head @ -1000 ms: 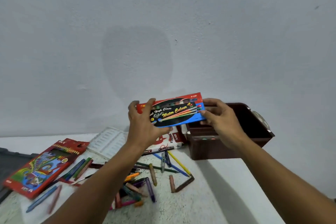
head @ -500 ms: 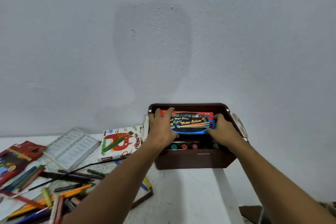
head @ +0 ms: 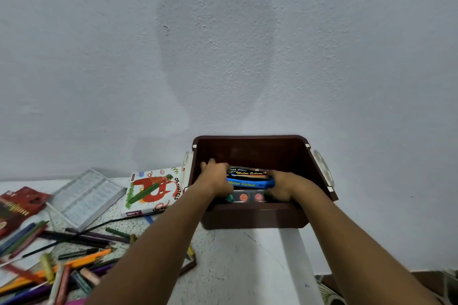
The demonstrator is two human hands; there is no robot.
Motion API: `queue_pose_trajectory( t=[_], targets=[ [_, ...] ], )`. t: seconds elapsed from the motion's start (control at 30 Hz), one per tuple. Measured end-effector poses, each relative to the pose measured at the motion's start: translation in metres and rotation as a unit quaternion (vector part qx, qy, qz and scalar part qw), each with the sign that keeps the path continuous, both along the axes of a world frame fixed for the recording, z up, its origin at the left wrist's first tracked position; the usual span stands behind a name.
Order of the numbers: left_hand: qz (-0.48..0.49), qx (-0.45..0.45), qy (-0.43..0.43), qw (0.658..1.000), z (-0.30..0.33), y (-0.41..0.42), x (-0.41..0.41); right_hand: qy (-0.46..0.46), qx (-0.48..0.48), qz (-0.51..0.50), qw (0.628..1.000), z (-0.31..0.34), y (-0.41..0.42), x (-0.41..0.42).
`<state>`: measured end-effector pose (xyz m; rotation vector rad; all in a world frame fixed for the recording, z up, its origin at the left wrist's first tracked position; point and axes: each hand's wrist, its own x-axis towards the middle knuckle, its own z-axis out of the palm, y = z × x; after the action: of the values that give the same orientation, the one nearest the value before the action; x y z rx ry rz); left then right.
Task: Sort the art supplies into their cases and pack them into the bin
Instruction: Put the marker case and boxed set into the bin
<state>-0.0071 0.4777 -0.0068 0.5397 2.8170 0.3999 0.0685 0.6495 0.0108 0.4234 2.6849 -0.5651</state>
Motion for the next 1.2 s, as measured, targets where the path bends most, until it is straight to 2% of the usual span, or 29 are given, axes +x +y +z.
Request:
queue_pose_trajectory(
  t=[0.3, 0.6, 0.67, 0.73, 0.8, 0.93, 1.03, 1.13, 1.2],
  targets=[
    [-0.025, -0.028, -0.061, 0.997, -0.007, 0.004, -0.003, -0.117, 0.051, 0.038, 0.991, -0.01, -0.004, -0.006],
    [-0.038, -0.026, -0.056, 0.997, -0.009, 0.005, 0.0, -0.112, 0.028, 0.032, 0.993, -0.013, -0.005, -0.006],
    [-0.037, 0.02, -0.032, 0.999, -0.003, 0.003, 0.004, -0.09, 0.024, 0.03, 0.995, -0.013, -0.005, -0.005],
    [-0.034, 0.139, 0.018, 0.99, 0.007, 0.0, 0.01, -0.058, 0.012, 0.025, 0.998, -0.014, -0.004, -0.004],
    [-0.036, 0.244, 0.089, 0.965, 0.025, -0.007, 0.019, -0.026, 0.027, 0.027, 0.999, -0.014, -0.004, -0.004],
    [-0.024, 0.326, 0.186, 0.927, 0.051, -0.046, 0.028, 0.048, 0.093, 0.022, 0.994, -0.007, -0.004, -0.003],
    [0.019, 0.289, 0.218, 0.932, 0.048, -0.103, 0.019, 0.118, 0.106, 0.02, 0.987, -0.003, -0.012, -0.005],
    [0.087, 0.164, 0.182, 0.966, 0.027, -0.172, 0.006, 0.179, 0.048, 0.009, 0.983, 0.001, -0.043, -0.006],
    [0.126, 0.091, 0.148, 0.977, 0.009, -0.216, 0.001, 0.207, 0.014, 0.012, 0.978, 0.002, -0.07, -0.008]
  ],
)
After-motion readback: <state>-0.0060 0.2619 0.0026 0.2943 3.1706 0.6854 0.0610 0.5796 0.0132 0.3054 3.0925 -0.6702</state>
